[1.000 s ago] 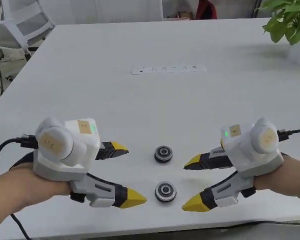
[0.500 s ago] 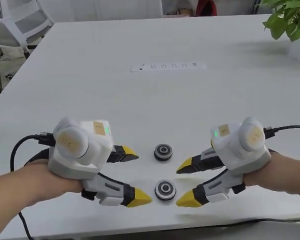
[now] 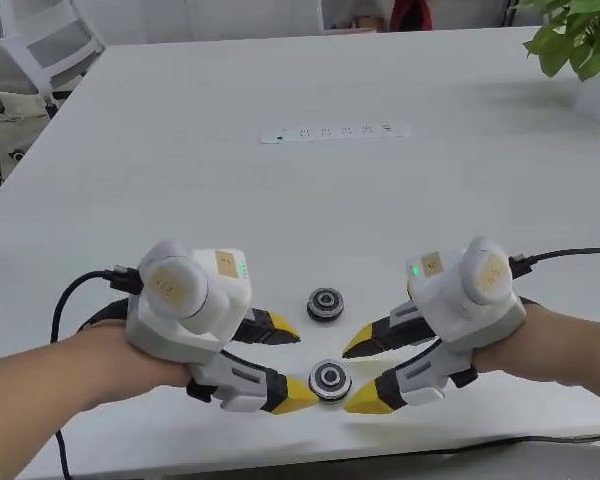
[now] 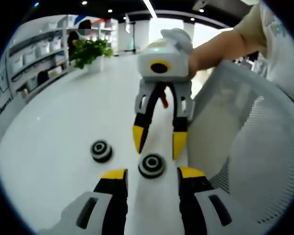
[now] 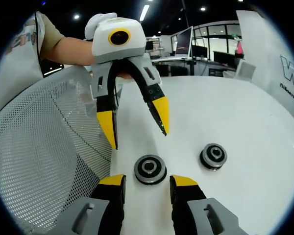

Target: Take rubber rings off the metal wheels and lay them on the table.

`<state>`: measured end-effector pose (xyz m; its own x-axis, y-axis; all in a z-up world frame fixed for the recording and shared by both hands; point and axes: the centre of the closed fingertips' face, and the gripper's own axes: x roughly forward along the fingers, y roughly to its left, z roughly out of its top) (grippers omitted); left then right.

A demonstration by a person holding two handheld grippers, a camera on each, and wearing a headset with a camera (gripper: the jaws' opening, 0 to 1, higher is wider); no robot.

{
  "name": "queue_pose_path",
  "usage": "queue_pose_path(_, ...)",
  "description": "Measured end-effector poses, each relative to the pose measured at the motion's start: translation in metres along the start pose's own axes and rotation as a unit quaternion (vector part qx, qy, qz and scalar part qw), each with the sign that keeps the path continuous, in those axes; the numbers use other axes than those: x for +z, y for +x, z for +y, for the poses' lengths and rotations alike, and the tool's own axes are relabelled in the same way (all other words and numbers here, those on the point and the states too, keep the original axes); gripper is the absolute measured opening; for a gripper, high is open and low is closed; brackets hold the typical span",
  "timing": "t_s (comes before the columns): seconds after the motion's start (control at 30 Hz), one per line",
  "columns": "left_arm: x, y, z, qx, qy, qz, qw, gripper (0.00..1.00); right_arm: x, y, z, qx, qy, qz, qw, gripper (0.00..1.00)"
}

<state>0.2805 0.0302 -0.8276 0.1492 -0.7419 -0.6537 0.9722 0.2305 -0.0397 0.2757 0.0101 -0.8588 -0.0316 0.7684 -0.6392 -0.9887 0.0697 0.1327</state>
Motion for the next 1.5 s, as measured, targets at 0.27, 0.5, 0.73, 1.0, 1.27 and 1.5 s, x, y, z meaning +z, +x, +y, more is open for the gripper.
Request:
queue_pose_path(0.27, 0.0, 0.006, 0.001, -0.001, -0.01, 0.002, 0.9999, 0.35, 0.001, 0.002, -0.001, 0.002, 0.012, -0.007, 0.9999, 0.32)
queue_pose_path(0.5, 0.0, 0.016, -0.003, -0.009, -0.011, 0.006, 0.9999, 0.29, 0.003, 0.002, -0.002, 0.003, 0.018, -0.012, 0.9998, 0.31)
queue_pose_path(0.73, -0.002, 0.025, -0.001, -0.006, -0.008, 0.015, 0.9998, 0.24, 0.002, 0.003, 0.001, 0.006, 0.021, -0.013, 0.9997, 0.3)
queue_pose_path(1.0, -0.002, 0.03, -0.002, -0.003, 0.009, 0.017, 0.9998, 0.19, 0.001, 0.002, 0.0, 0.005, 0.024, -0.014, 0.9996, 0.3)
queue_pose_path(1.27, -0.003, 0.032, -0.003, 0.004, 0.06, 0.009, 0.9982, 0.16, 0.002, 0.004, -0.001, 0.003, 0.026, -0.017, 0.9995, 0.3)
queue_pose_path(1.5, -0.002, 0.032, 0.001, 0.021, 0.041, -0.002, 0.9989, 0.14, 0.001, 0.005, -0.002, 0.003, 0.032, -0.022, 0.9992, 0.3)
